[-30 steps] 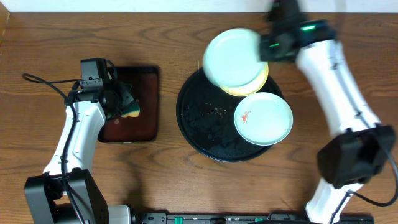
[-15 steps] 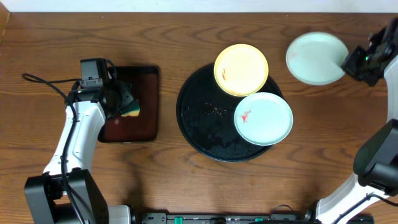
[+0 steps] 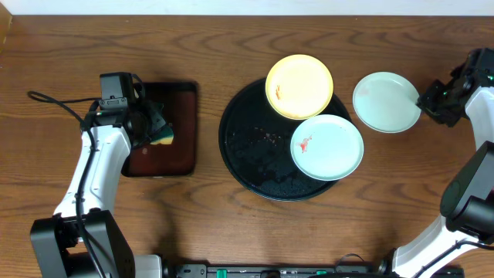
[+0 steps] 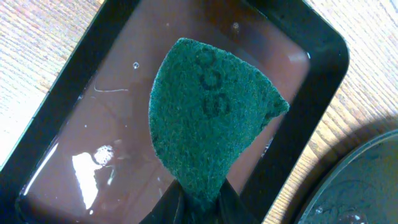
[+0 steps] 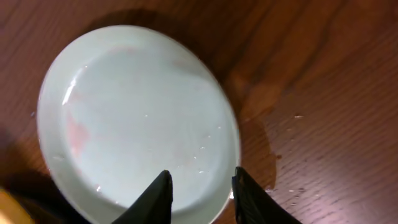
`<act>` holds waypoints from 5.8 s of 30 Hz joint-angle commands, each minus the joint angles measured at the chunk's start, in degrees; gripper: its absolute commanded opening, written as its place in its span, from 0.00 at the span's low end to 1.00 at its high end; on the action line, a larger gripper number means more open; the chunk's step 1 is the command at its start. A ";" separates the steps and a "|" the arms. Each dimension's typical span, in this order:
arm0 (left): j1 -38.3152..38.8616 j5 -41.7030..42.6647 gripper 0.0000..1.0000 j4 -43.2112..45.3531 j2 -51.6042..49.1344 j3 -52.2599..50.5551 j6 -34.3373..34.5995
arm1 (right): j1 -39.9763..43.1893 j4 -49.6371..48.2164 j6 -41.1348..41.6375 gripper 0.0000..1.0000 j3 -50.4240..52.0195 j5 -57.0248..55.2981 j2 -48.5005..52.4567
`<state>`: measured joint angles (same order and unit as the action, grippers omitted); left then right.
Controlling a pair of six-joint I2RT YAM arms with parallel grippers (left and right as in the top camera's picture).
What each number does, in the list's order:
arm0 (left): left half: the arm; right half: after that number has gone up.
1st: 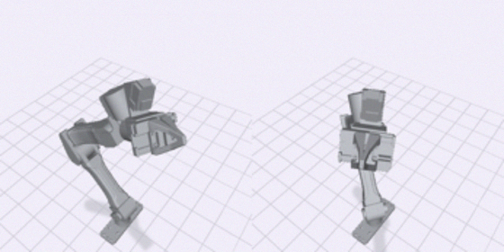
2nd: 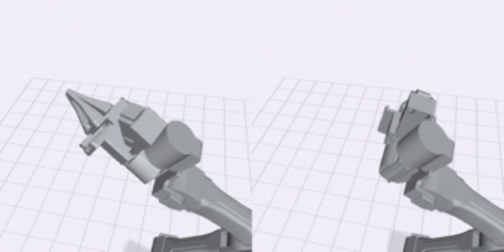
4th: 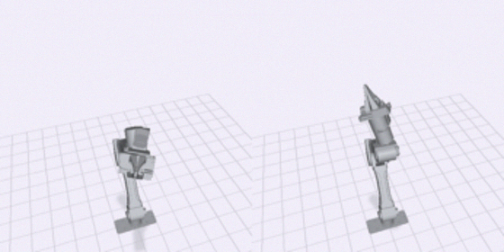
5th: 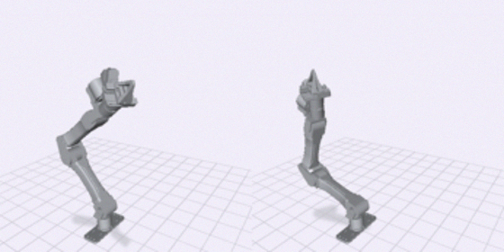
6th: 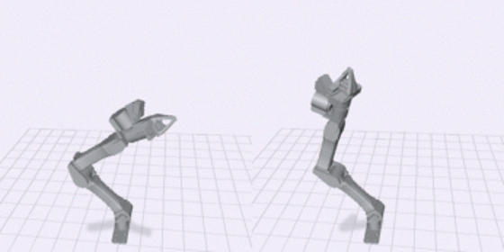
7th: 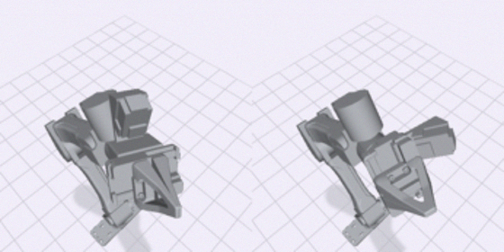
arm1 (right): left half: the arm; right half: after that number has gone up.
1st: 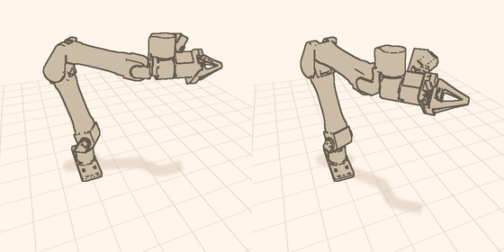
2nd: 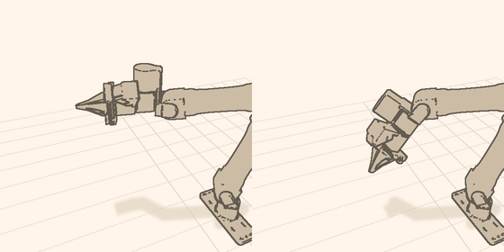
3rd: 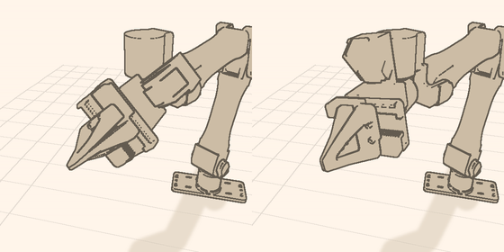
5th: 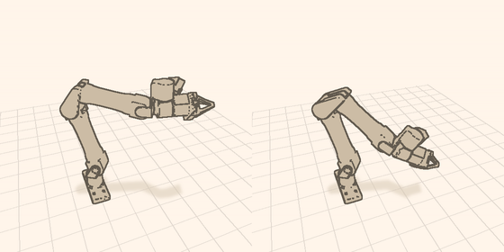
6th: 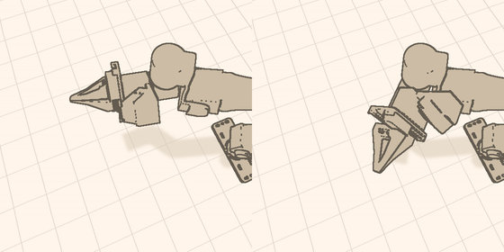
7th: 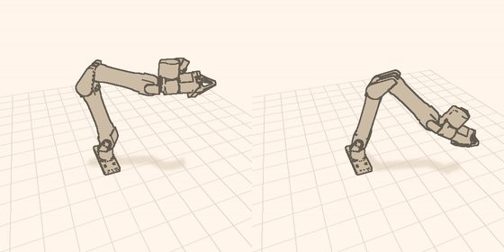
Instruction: Clean dirty plates on tray and stack at the side
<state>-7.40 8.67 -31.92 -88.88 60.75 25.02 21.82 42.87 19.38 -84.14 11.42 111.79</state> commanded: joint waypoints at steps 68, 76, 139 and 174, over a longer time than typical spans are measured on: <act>-0.13 -0.09 0.08 0.52 0.15 -0.55 -2.56 | -35.89 -11.26 -9.33 0.01 -6.10 2.01 6.56; -0.13 -0.09 0.08 0.79 0.15 -0.55 -2.51 | -39.80 -5.29 -4.96 0.01 -6.29 6.32 6.56; 24.46 5.16 0.08 15.69 0.11 -0.55 6.56 | -43.89 -2.32 -0.85 0.01 -3.06 -13.77 12.11; 34.47 -6.49 0.08 33.99 -22.62 -0.55 24.96 | -43.89 -1.42 1.62 0.01 -3.06 -13.75 12.09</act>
<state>26.85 5.45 3.51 -110.37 60.45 51.20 -22.52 40.69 20.43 -88.16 3.57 122.87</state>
